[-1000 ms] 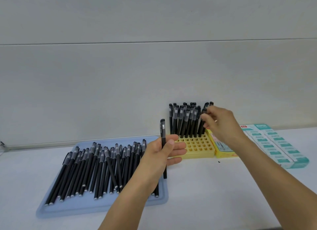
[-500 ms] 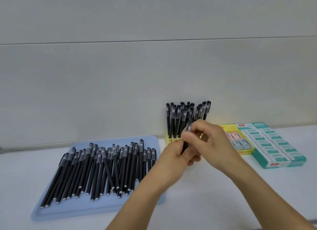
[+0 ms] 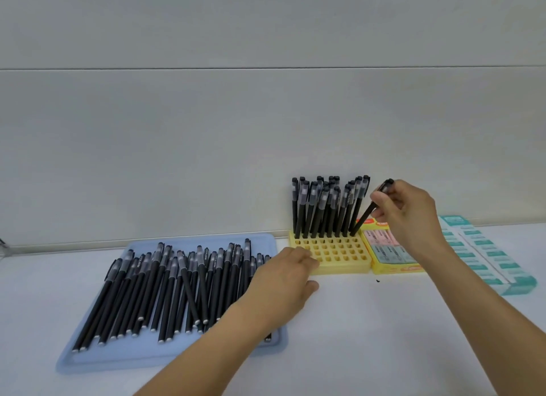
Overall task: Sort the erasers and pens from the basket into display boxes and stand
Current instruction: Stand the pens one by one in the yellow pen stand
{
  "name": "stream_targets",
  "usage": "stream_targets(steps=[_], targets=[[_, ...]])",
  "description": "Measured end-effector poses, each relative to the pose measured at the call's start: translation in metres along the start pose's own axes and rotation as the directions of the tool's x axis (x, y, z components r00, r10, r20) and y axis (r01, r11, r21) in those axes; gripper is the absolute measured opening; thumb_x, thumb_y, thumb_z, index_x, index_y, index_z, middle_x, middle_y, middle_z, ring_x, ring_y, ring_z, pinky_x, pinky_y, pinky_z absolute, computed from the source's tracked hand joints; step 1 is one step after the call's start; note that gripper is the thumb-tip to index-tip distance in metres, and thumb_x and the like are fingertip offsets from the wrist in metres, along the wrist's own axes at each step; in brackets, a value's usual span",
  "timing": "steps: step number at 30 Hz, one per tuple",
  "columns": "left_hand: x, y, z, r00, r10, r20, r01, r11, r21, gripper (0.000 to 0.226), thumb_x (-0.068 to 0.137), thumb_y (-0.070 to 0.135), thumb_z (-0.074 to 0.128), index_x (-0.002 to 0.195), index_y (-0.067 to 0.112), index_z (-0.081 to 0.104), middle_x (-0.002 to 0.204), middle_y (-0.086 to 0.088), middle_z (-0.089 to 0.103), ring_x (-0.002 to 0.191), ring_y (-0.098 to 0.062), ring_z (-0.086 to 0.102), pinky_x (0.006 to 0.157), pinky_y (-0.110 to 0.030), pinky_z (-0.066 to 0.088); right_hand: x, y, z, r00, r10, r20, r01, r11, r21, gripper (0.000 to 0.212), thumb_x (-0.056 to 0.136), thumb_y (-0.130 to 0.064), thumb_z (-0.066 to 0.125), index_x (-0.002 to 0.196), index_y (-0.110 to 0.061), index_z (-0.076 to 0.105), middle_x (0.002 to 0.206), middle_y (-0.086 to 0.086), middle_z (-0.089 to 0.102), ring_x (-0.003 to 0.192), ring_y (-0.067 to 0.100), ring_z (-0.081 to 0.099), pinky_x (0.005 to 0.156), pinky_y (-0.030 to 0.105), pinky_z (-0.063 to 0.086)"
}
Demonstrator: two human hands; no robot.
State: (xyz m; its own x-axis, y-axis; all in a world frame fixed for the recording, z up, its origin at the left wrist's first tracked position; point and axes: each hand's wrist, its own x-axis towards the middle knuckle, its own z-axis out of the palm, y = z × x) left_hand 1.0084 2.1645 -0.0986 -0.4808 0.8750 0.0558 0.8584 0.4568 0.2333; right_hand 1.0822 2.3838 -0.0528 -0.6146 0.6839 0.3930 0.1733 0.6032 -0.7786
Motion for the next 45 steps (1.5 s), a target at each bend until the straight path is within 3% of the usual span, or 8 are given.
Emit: stream_targets(steps=[10, 14, 19, 24, 31, 37, 40, 45], targets=[[-0.004, 0.002, 0.004, 0.998, -0.032, -0.045, 0.028, 0.996, -0.08, 0.047, 0.099, 0.039, 0.047, 0.143, 0.023, 0.044, 0.152, 0.008, 0.035, 0.139, -0.015, 0.031, 0.114, -0.034, 0.031, 0.001, -0.005, 0.015, 0.996, 0.016, 0.084, 0.006, 0.968, -0.249, 0.019, 0.09, -0.031, 0.064, 0.092, -0.013, 0.059, 0.089, 0.003, 0.066, 0.073, 0.017, 0.061, 0.072, 0.038, 0.051], [-0.037, -0.016, -0.008, 0.933, -0.21, -0.293, 0.197, 0.978, -0.074, 0.052, 0.095, 0.055, 0.038, 0.138, 0.027, 0.048, 0.137, 0.009, 0.048, 0.127, -0.014, 0.042, 0.107, -0.031, 0.033, -0.034, -0.032, 0.015, 0.999, 0.008, -0.052, -0.016, 0.988, -0.157, 0.033, 0.087, -0.042, 0.064, 0.109, -0.021, 0.052, 0.086, -0.003, 0.053, 0.075, 0.018, 0.053, 0.068, 0.039, 0.047], [-0.073, -0.06, -0.026, 0.757, -0.612, -0.23, 0.652, 0.734, 0.191, 0.096, 0.074, 0.085, 0.014, 0.137, 0.016, 0.036, 0.132, -0.005, 0.043, 0.121, -0.024, 0.044, 0.095, -0.035, 0.042, -0.086, -0.083, 0.069, 0.881, -0.105, 0.461, 0.273, 0.909, -0.316, 0.036, 0.087, -0.057, 0.053, 0.066, -0.028, 0.056, 0.063, -0.011, 0.057, 0.064, 0.006, 0.055, 0.057, 0.028, 0.042], [-0.069, -0.069, -0.031, 0.757, -0.649, -0.073, 0.653, 0.752, 0.086, 0.083, 0.078, 0.072, 0.056, 0.132, 0.013, 0.035, 0.132, -0.009, 0.038, 0.114, -0.026, 0.049, 0.086, -0.031, 0.047, -0.092, -0.103, 0.128, 0.753, 0.044, 0.657, 0.407, 0.753, -0.517, 0.045, 0.088, -0.056, 0.054, 0.063, -0.019, 0.042, 0.063, -0.006, 0.049, 0.06, 0.017, 0.049, 0.05, 0.027, 0.029], [-0.069, -0.085, -0.044, 0.776, -0.629, -0.051, 0.631, 0.775, 0.045, 0.028, 0.092, 0.017, 0.055, 0.113, 0.005, 0.041, 0.117, -0.013, 0.049, 0.093, -0.028, 0.056, 0.07, -0.028, 0.037, -0.085, -0.101, 0.138, 0.735, 0.177, 0.655, 0.205, 0.862, -0.463, 0.036, 0.085, -0.033, 0.057, 0.061, -0.018, 0.035, 0.057, -0.004, 0.038, 0.05, 0.015, 0.036, 0.049, 0.026, 0.025], [-0.077, -0.108, -0.05, 0.709, -0.682, -0.18, 0.613, 0.722, -0.32, 0.019, 0.098, 0.006, 0.041, 0.115, 0.007, 0.049, 0.107, -0.01, 0.058, 0.091, -0.023, 0.058, 0.068, -0.028, 0.04, -0.075, -0.085, 0.095, 0.862, 0.135, 0.488, -0.172, 0.984, 0.033, 0.007, 0.09, -0.015, 0.062, 0.083, -0.011, 0.062, 0.076, 0.007, 0.069, 0.06, 0.014, 0.065, 0.053, 0.022, 0.048], [-0.078, -0.108, -0.054, 0.637, -0.75, -0.177, 0.377, 0.504, -0.777, 0.014, 0.099, 0.01, 0.048, 0.109, 0.012, 0.057, 0.084, -0.003, 0.064, 0.071, -0.013, 0.058, 0.066, -0.027, 0.046, -0.056, -0.07, 0.068, 0.97, 0.048, 0.239, -0.081, 0.988, 0.13, 0.009, 0.089, -0.011, 0.062, 0.084, -0.018, 0.063, 0.077, 0.003, 0.07, 0.068, 0.016, 0.068, 0.058, 0.03, 0.053], [-0.071, -0.105, -0.052, 0.718, -0.665, 0.203, -0.026, -0.318, -0.948, 0.023, 0.096, 0.007, 0.053, 0.115, -0.003, 0.063, 0.081, -0.007, 0.069, 0.061, -0.012, 0.058, 0.055, -0.02, 0.053, -0.041, -0.049, 0.067, 0.978, -0.031, 0.204, 0.041, 0.998, -0.044, 0.012, 0.089, -0.01, 0.06, 0.08, -0.019, 0.063, 0.072, -0.001, 0.067, 0.071, 0.021, 0.069, 0.07, 0.041, 0.057]])
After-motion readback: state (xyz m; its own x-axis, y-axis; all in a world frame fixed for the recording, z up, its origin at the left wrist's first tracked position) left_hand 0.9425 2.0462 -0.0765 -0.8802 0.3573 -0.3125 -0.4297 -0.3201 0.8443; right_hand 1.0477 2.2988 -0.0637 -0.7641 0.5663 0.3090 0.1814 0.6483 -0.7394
